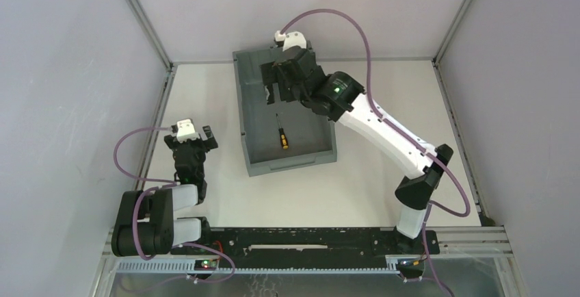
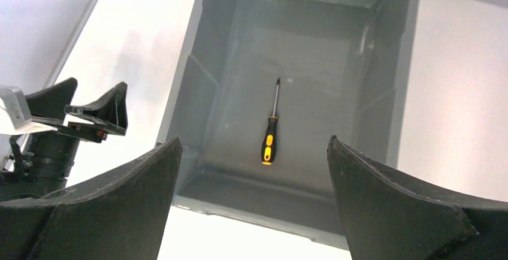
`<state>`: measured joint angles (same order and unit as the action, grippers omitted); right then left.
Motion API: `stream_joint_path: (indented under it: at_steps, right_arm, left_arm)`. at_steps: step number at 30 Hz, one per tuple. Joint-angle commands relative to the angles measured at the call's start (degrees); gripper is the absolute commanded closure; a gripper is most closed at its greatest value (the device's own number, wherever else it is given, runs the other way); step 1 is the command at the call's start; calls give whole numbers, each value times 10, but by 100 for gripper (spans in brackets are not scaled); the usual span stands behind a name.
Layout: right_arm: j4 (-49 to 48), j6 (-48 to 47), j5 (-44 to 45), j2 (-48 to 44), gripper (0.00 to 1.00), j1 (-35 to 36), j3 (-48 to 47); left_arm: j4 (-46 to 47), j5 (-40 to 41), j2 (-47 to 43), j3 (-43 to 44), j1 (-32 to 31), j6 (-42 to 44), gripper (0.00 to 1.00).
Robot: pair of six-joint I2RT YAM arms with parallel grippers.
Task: Put the screwdriver in the bin
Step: Reset both arms
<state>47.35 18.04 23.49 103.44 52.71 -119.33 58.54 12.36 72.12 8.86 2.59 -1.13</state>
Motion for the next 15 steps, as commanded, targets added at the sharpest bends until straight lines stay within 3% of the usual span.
stream_joint_path:
  at_steps: [1, 8, 15]
  right_arm:
    - [30, -42, 29, -37, 1, -1, -51]
    - [42, -63, 4, -82, 0, -74, -42]
    - [27, -78, -74, -160, 0, -219, 49]
  left_arm:
    - [12, 8, -2, 25, -2, -3, 0]
    - [11, 8, -2, 24, -3, -3, 0]
    - [11, 8, -1, 25, -3, -3, 0]
